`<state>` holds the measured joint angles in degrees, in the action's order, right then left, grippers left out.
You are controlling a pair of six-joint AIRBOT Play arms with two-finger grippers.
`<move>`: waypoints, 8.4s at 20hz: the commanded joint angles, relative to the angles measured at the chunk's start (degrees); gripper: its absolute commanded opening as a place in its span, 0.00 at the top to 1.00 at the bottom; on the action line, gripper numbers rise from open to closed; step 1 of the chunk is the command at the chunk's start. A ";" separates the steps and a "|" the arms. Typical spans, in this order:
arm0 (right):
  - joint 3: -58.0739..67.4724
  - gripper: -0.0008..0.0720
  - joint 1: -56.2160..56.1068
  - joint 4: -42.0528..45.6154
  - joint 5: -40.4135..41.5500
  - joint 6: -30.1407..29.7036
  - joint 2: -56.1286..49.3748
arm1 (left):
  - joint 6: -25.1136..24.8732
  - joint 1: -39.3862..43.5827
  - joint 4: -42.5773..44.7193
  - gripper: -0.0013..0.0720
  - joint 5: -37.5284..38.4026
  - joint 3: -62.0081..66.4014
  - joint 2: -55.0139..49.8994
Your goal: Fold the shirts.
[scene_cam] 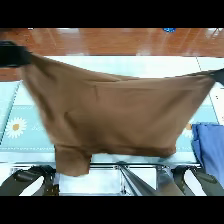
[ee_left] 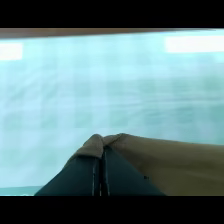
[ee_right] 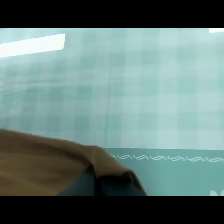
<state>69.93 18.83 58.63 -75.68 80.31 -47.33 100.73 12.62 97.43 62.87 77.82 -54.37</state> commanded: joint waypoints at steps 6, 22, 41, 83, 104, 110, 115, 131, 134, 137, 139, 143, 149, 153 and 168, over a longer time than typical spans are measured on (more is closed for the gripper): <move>3.48 0.96 -1.20 -14.25 19.89 -6.75 -36.83 | -0.24 -13.77 -21.29 0.96 -13.81 5.88 -33.81; 18.69 0.96 -0.31 -6.45 2.32 -2.75 -55.25 | -14.73 -19.52 -32.89 0.96 9.99 14.19 -48.89; 14.45 0.96 -2.51 5.64 -7.98 -0.07 -55.23 | -18.47 -22.99 -32.33 0.96 22.40 10.67 -50.64; -33.40 0.43 13.05 7.54 -1.44 0.24 -6.60 | -27.23 -30.23 -46.25 0.96 -2.29 -54.25 -13.46; -40.35 0.96 2.14 -15.96 10.67 -10.14 -18.53 | -27.67 -31.47 -46.07 0.96 -0.90 -50.93 -12.85; -30.40 0.96 2.01 -6.99 9.97 -4.28 -15.56 | -27.67 -32.68 -49.99 0.96 0.37 -39.21 -14.12; -24.52 0.96 2.01 -10.10 12.59 -4.33 -22.49 | -26.29 -24.63 -52.89 0.96 -1.22 -24.22 -25.66; -5.05 0.96 2.01 -19.74 18.18 -7.08 -44.44 | -20.61 -22.23 -53.55 0.96 4.98 15.04 -56.37; -3.91 0.96 2.01 -20.96 19.43 -7.10 -46.34 | -20.61 -22.16 -56.02 0.96 1.70 15.34 -57.42; -3.91 0.96 2.01 -21.79 21.31 -7.39 -47.08 | -22.56 -21.88 -58.25 0.96 -0.76 15.34 -57.70; -3.93 0.96 1.64 -23.41 22.40 -8.24 -47.50 | -24.24 -21.07 -59.58 0.96 -0.94 15.32 -57.79; -3.39 0.42 -0.70 -23.78 26.25 -8.37 -47.67 | -23.74 -19.61 -59.45 0.29 2.36 16.70 -57.66; 4.63 0.42 10.47 -23.54 10.27 -7.37 -41.16 | -15.34 -28.76 -39.06 0.29 16.81 22.27 -48.94; 0.57 0.42 17.40 -12.92 13.38 -3.50 -33.16 | -15.41 -31.50 -33.53 0.29 6.62 12.00 -32.68; -4.70 0.42 6.16 -26.93 18.84 -6.60 -53.18 | -18.75 -12.44 -37.53 0.29 -8.04 -21.20 -13.60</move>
<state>62.87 28.12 33.50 -56.69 74.08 -97.10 82.06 -1.80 59.96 56.12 57.54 -67.55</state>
